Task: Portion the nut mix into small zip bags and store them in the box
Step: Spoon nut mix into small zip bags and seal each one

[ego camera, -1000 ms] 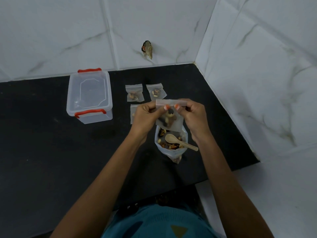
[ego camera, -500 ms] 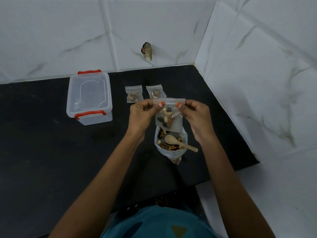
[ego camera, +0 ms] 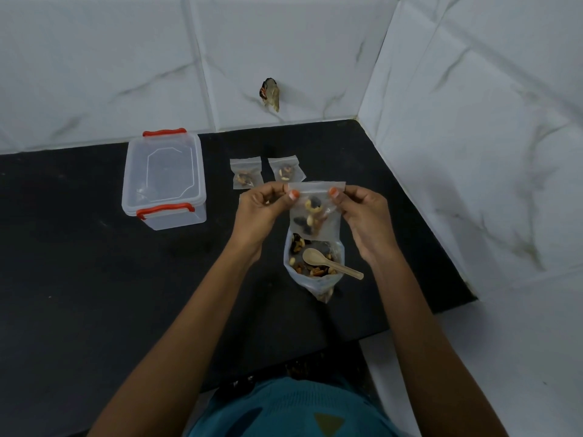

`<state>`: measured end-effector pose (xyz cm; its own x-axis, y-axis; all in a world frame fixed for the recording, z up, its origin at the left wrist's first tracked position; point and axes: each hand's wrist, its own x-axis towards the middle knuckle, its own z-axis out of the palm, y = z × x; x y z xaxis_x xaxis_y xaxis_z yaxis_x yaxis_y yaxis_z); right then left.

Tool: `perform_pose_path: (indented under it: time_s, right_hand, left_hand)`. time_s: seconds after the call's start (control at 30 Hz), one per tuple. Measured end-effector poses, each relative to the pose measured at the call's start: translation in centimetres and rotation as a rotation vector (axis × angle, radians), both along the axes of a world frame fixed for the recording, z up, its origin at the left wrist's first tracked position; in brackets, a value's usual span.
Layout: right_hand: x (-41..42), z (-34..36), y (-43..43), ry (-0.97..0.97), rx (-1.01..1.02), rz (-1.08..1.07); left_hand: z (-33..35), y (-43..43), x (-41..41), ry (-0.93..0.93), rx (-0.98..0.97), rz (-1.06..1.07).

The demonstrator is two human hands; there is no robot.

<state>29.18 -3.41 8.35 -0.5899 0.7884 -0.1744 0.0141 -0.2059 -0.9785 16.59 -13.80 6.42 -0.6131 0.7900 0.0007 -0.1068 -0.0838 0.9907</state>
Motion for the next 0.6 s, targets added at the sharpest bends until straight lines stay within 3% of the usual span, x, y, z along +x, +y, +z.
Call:
perform_pose_path:
  time_s: [0.3,0.47,0.6]
  right_hand:
    - [0.31,0.55,0.15,0.054,-0.055,-0.003]
    - [-0.06,0.52,0.08,-0.035,-0.003,-0.071]
    - [-0.28,0.44,0.10,-0.063,0.060,-0.084]
  left_hand:
    - [0.24,0.10,0.12,-0.054,0.011,0.018]
    - [0.17,0.04,0.32,-0.070,0.044,-0.014]
    - [0.55,0.07,0.73,-0.214,0.151,-0.079]
